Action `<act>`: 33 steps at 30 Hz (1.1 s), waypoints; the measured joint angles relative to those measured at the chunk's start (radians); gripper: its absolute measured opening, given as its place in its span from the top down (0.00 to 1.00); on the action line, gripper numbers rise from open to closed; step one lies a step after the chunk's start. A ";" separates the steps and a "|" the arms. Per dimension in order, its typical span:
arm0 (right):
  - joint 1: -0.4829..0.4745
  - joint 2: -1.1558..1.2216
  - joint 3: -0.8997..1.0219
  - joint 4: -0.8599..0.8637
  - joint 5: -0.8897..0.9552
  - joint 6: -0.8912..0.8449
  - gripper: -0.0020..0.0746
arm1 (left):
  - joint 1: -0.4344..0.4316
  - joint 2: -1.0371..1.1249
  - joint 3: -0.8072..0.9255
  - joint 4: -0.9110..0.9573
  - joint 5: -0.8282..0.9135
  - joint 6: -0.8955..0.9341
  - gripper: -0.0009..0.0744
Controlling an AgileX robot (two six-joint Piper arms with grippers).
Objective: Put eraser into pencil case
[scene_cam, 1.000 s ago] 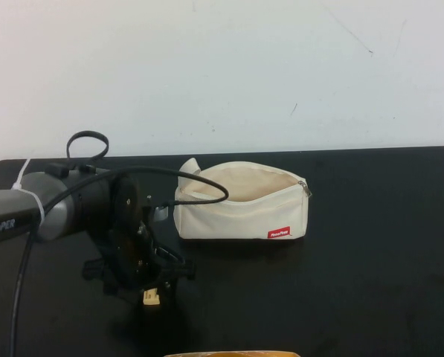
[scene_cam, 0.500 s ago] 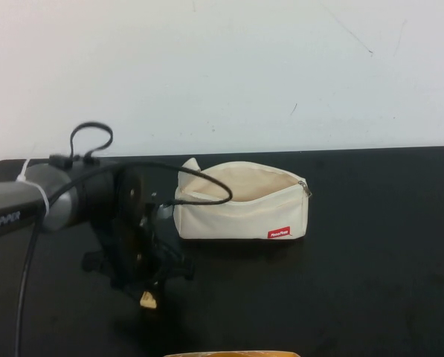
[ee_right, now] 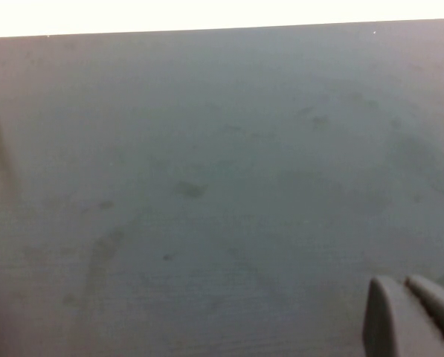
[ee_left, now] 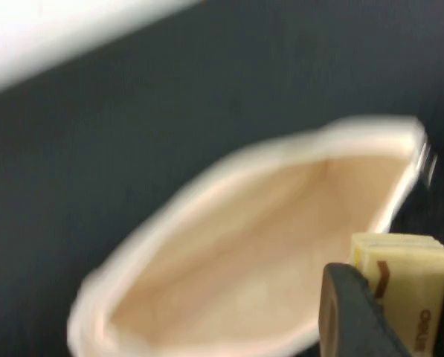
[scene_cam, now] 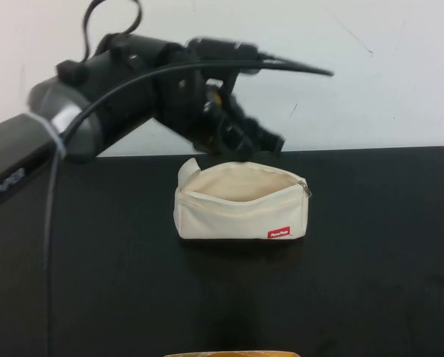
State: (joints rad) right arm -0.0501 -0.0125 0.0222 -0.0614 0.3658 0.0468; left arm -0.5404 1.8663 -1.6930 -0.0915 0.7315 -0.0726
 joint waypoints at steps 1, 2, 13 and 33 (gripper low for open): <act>0.000 0.000 0.000 0.000 0.000 0.000 0.98 | -0.005 0.012 -0.017 0.007 -0.014 0.002 0.74; 0.000 0.000 0.000 0.000 0.000 0.000 0.98 | -0.004 0.029 -0.036 0.013 -0.022 0.002 0.74; 0.000 0.000 0.000 0.000 0.000 0.000 0.98 | -0.004 0.158 -0.098 0.072 -0.017 0.002 0.46; 0.000 0.000 0.000 0.000 0.000 0.000 0.98 | -0.004 -0.263 -0.298 0.292 0.246 -0.001 0.99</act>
State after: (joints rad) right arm -0.0501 -0.0125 0.0222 -0.0614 0.3658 0.0468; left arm -0.5447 1.6029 -1.9912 0.2006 0.9773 -0.0735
